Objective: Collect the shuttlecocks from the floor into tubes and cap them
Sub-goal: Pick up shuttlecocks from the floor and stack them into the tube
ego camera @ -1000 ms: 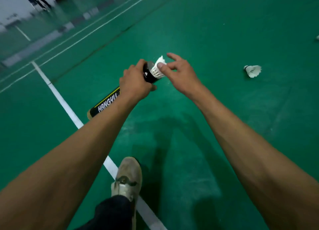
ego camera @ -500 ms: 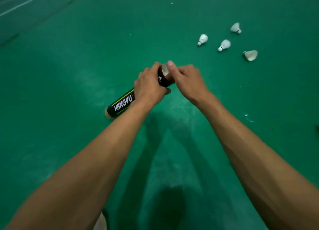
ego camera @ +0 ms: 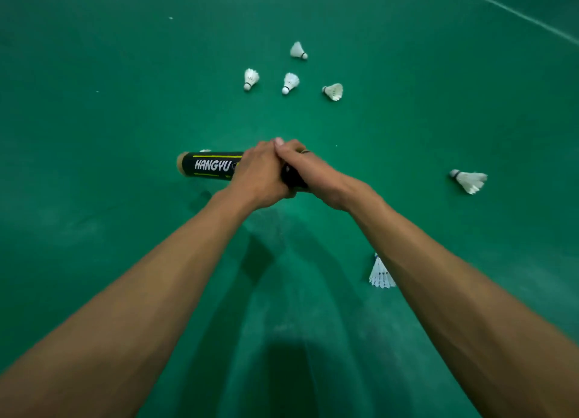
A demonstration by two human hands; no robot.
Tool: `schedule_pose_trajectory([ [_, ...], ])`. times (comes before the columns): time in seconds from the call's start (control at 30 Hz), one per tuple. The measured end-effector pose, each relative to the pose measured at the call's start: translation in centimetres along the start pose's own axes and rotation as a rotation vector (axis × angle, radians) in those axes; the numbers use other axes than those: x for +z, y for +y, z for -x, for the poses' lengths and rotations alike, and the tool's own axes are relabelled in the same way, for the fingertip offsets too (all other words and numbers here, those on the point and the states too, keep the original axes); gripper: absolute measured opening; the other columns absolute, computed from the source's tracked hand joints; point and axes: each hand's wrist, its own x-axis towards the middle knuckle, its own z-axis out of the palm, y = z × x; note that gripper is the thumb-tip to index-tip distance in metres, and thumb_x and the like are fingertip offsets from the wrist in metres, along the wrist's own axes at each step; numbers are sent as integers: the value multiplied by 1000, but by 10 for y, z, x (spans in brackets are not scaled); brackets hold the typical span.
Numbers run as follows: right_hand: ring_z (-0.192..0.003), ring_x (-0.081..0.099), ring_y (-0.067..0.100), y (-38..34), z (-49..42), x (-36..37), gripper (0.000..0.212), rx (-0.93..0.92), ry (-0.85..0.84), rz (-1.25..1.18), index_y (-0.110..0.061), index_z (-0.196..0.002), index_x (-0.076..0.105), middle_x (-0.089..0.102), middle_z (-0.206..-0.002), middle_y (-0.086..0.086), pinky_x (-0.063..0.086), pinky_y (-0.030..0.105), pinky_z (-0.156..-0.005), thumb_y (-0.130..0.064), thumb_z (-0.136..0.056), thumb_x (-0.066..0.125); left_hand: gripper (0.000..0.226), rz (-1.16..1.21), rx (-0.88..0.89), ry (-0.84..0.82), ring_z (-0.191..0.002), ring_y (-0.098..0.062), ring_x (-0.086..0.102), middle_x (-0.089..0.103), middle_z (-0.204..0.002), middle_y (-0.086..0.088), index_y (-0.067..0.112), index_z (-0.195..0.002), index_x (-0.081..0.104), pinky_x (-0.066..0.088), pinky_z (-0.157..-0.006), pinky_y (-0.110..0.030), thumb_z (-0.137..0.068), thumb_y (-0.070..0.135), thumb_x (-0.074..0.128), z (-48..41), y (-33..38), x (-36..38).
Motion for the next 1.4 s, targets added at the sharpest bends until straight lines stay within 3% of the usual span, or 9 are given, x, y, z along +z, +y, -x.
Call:
schedule_pose_trajectory([
  [0.2, -47, 62, 23, 38, 43, -67, 45, -25, 812, -2, -6, -62, 68, 69, -62, 10, 50, 28, -54, -27, -99, 53, 61, -68, 0, 14, -115, -35, 55, 60, -121, -9, 30, -131, 52, 40, -96, -43, -77, 20, 79, -21, 40, 36],
  [0.27, -76, 68, 23, 71, 60, -89, 22, 206, 641, 580, -14, -85, 77, 75, -87, 8, 53, 31, -73, -32, -88, 65, 59, -63, 11, -9, -115, -34, 54, 59, -122, -9, 29, -130, 51, 39, -97, -44, -78, 17, 76, -19, 48, 51],
  [0.33, -112, 63, 27, 111, 79, -108, 45, 497, 352, 990, -32, -119, 70, 66, -123, 5, 50, 36, -98, -34, -74, 72, 60, -52, 28, -38, -114, -34, 53, 59, -122, -9, 29, -131, 51, 39, -97, -44, -78, 16, 77, -18, 54, 61],
  [0.43, -124, 53, 37, 150, 109, -116, 70, 702, 192, 1057, -38, -141, 53, 45, -139, 13, 44, 41, -109, -22, -77, 76, 62, -41, 53, -69, -114, -32, 53, 59, -121, -8, 28, -131, 50, 39, -98, -44, -78, 15, 79, -15, 62, 70],
  [0.63, -111, 66, 32, 183, 125, -113, 33, 473, 368, 872, -14, -121, 71, 70, -119, 13, 51, 34, -97, -9, -88, 67, 66, -50, 87, -92, -113, -32, 53, 60, -121, -8, 28, -132, 50, 40, -99, -45, -76, 18, 83, -12, 72, 81],
  [0.77, -53, 68, 24, 144, 106, -111, 16, 331, 797, 262, -1, -88, 65, 67, -83, 18, 59, 39, -51, -9, -97, 55, 67, -51, 64, -67, -112, -33, 54, 60, -120, -9, 28, -132, 49, 40, -97, -44, -75, 18, 83, -15, 75, 76],
  [0.93, -48, 56, 17, 57, 82, -118, 18, 96, 845, -253, -11, -86, 56, 66, -83, 15, 45, 24, -40, -5, -102, 49, 67, -22, 22, -45, -111, -34, 55, 59, -118, -9, 29, -133, 50, 41, -96, -43, -75, 21, 83, -15, 75, 62],
  [1.23, -55, 50, 15, 7, 55, -89, 11, -79, 682, 189, -22, -76, 64, 62, -69, 0, 44, 32, -50, -19, -83, 73, 74, 55, -43, 87, -113, -33, 55, 61, -120, -6, 30, -133, 51, 44, -96, -44, -70, 34, 90, -19, 66, 30],
  [1.4, -89, 56, 16, -4, 38, -85, 30, -179, 934, 377, -19, -97, 55, 61, -100, 3, 47, 35, -83, -34, -81, 74, 75, 182, -54, 163, -113, -32, 56, 62, -121, -5, 31, -132, 52, 47, -96, -45, -67, 36, 89, -31, 76, 24],
])
